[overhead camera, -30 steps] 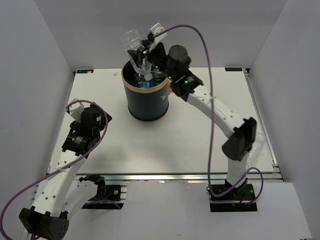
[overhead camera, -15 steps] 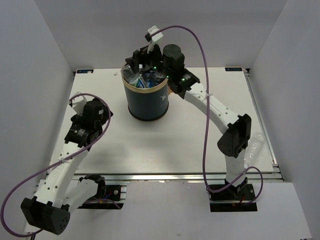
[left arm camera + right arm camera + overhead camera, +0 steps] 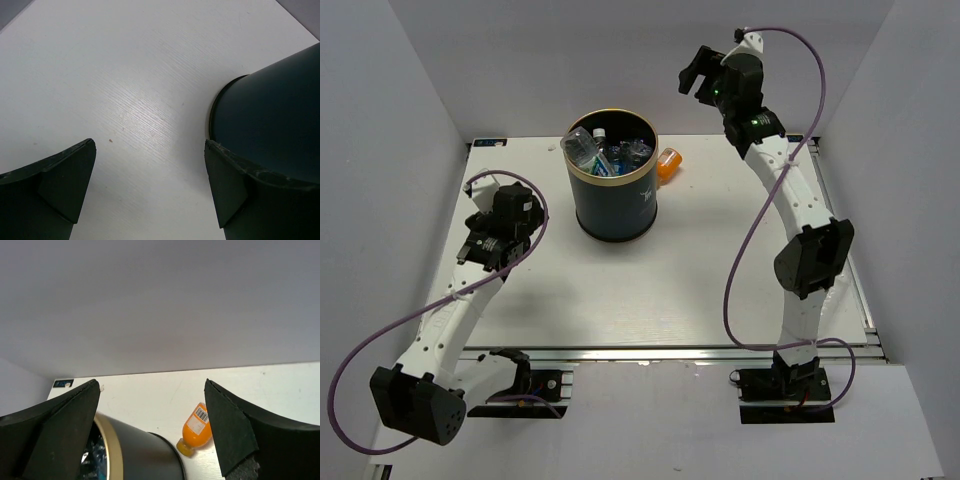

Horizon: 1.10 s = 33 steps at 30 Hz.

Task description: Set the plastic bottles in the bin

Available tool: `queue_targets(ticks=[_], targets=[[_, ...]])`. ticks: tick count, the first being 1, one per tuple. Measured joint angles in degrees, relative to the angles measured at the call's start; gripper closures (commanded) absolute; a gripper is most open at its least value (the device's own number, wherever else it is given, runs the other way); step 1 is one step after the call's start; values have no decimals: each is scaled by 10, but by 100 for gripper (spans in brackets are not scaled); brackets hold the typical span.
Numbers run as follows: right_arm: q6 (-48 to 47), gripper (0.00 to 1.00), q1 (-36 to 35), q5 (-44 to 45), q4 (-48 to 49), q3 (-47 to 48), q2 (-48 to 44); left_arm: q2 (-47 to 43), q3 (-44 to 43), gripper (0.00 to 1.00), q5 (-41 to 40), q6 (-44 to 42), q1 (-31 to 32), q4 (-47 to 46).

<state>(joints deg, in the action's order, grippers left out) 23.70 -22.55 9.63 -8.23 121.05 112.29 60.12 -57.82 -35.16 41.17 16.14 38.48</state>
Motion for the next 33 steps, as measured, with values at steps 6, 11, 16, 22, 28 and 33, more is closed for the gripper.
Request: queue_targets(ticks=[6,11,16,22,28,33], targets=[[66,11,-3,40,-56,86,103,28,-15,2,14,-15,-17,-6],[125,11,-11,39,-73,102,192,28,-15,2,76,-17,-47,-24],[163,11,-11,42,-93,130,281,3,-9,2,140,-7,-61,-71],[173,11,-11,68,-112,127,294,-9,-31,2,135,-23,-92,-54],[178,11,-13,85,-116,127,296,7,-54,2,103,-62,-114,-15],[183,11,-18,95,-123,127,304,14,-64,2,67,-93,-114,19]])
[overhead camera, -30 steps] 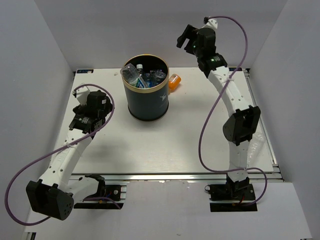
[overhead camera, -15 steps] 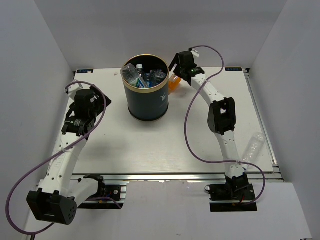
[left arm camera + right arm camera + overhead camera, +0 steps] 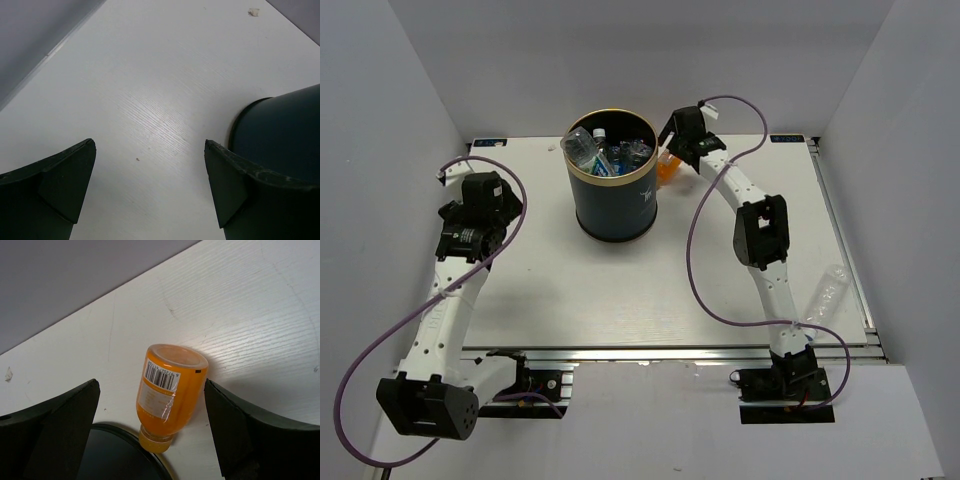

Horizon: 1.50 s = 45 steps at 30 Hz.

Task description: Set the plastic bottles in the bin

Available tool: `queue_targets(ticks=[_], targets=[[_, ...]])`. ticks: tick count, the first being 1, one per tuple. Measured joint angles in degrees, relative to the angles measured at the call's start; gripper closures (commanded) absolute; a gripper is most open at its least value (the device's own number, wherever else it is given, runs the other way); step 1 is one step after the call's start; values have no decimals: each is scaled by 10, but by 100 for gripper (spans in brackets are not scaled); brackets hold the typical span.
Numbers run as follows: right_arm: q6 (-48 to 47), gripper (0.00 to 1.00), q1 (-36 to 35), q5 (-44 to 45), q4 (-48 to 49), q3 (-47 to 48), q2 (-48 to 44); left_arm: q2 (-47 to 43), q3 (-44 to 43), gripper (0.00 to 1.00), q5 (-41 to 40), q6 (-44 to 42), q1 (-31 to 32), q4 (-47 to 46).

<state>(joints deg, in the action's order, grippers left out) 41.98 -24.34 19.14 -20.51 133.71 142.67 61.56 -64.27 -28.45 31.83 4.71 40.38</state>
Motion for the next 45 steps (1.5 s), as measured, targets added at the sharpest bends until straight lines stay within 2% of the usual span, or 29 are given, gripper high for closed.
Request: queue_targets(ticks=[5,8,10,11,12,14,15,18,21,25,29,34,38,43,45], targets=[[7,11,-7,-2,-4,0,23,0,-11,2,-41,-17,-1,0],[13,14,-11,-5,-8,0,43,1,-26,2,-55,-29,-1,-1],[16,20,-13,-4,-15,0,54,3,-37,2,-57,-40,-1,-7],[19,24,-14,-4,-17,-1,59,4,-42,2,-55,-42,-2,-10],[21,34,-16,-3,-21,-5,60,5,-45,2,-49,-44,-2,-15],[21,46,-16,2,-22,-12,61,8,-50,2,-25,-43,-3,-21],[20,59,-16,4,-20,-12,60,9,-51,2,-10,-40,-3,-25],[2,73,-14,14,-15,-24,51,10,-51,2,50,-19,-3,-30],[-34,78,-7,23,-2,-41,26,10,-50,2,117,9,-3,-34],[-93,79,9,23,32,-57,-45,8,-38,2,188,52,9,-47],[-159,79,24,-7,90,-88,-159,5,-24,2,216,73,27,-49],[-226,79,16,-112,181,-135,-303,3,-17,2,230,83,33,-49],[-286,75,-28,-224,220,-149,-351,3,-17,2,216,77,34,-47],[-349,64,-98,-298,202,-149,-331,-1,-17,2,156,56,35,-27],[-362,40,-116,-308,186,-151,-312,-5,-14,2,142,50,34,-27]])
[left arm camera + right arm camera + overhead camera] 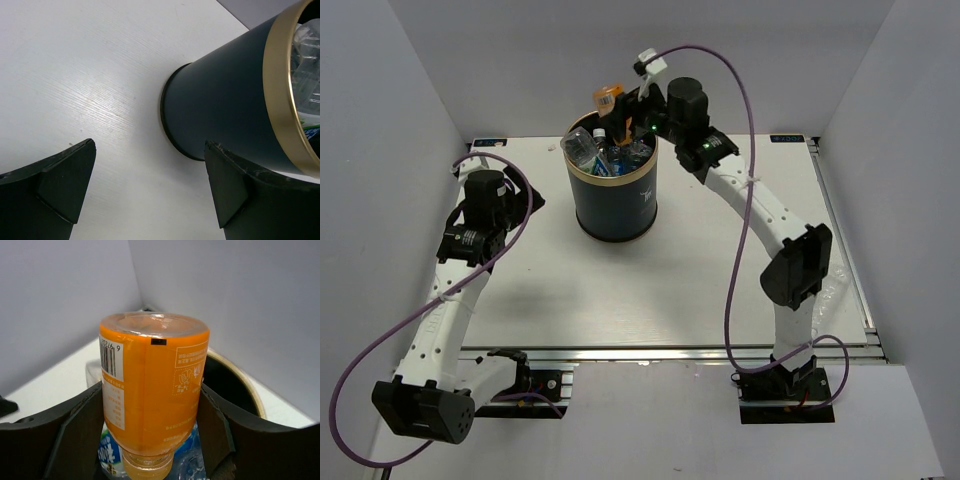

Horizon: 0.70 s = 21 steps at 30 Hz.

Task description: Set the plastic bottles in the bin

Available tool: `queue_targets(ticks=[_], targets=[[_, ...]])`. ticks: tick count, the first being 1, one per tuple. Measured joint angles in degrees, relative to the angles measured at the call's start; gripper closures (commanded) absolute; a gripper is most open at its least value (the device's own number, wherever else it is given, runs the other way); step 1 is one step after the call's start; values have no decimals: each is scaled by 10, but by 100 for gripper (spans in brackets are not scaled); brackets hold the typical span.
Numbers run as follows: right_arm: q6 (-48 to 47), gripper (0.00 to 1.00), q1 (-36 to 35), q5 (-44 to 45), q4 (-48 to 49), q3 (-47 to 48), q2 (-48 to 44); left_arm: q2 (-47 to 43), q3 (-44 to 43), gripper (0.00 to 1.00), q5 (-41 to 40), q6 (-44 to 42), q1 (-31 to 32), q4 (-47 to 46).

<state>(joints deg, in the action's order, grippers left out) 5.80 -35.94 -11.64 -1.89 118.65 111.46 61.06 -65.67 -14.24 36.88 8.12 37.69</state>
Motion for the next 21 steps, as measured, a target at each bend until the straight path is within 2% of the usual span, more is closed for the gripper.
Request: queue_targets(ticks=[2,5,15,18,21], targets=[[-6,20,-6,-4,-22,0,18,-4,4,2,-9,-1,0,1],[-12,11,-4,-3,-54,4,42,-4,4,2,-17,-2,0,1],[-5,11,1,15,-84,11,34,-4,4,2,-24,-6,0,0],[17,11,8,29,-89,4,9,-4,4,2,-30,-9,0,0],[55,11,46,38,-94,-56,-57,-4,5,2,-35,-12,0,-3]])
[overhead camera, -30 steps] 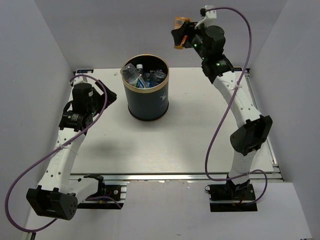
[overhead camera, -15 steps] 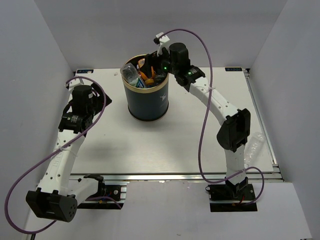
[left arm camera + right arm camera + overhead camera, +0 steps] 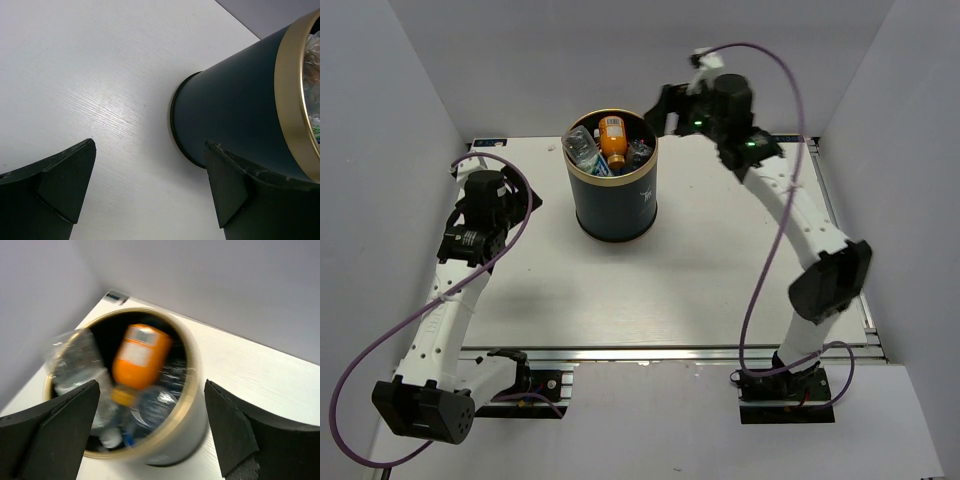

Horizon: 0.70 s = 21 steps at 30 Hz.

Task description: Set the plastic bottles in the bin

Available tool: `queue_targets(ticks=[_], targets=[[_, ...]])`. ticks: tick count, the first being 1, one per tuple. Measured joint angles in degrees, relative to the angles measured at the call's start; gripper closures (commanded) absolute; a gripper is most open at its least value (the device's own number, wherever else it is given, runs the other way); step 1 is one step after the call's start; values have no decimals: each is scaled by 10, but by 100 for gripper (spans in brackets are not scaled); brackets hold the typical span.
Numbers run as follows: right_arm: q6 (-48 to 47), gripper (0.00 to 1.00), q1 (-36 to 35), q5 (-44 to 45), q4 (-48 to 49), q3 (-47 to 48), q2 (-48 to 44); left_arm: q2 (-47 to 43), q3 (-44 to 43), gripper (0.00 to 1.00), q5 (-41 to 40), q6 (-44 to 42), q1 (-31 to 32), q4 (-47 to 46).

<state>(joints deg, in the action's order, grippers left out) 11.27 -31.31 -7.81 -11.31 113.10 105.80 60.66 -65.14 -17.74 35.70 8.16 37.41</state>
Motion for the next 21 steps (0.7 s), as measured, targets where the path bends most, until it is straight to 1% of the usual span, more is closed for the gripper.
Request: queue_targets(ticks=[2,5,7,10,11,13,17,19,21], targets=[[24,11,44,16,-5,-62,-56,0,3,2,-2,-3,0,-5],[50,11,127,76,-30,-167,-148,3,8,2,-2,-8,0,-15],[64,11,173,127,-56,-231,-200,12,9,2,0,-10,0,-23],[96,11,231,170,-106,-330,-263,33,9,2,5,-13,0,-36],[108,11,251,178,-128,-362,-279,40,10,2,8,-14,0,-40],[132,11,318,188,-161,-433,-310,53,10,2,14,-16,0,-50],[169,11,478,233,-229,-534,-345,69,10,2,21,-28,0,-64],[176,11,524,245,-249,-557,-362,77,9,2,21,-33,0,-66],[178,11,546,257,-256,-565,-371,89,2,2,23,-38,0,-62]])
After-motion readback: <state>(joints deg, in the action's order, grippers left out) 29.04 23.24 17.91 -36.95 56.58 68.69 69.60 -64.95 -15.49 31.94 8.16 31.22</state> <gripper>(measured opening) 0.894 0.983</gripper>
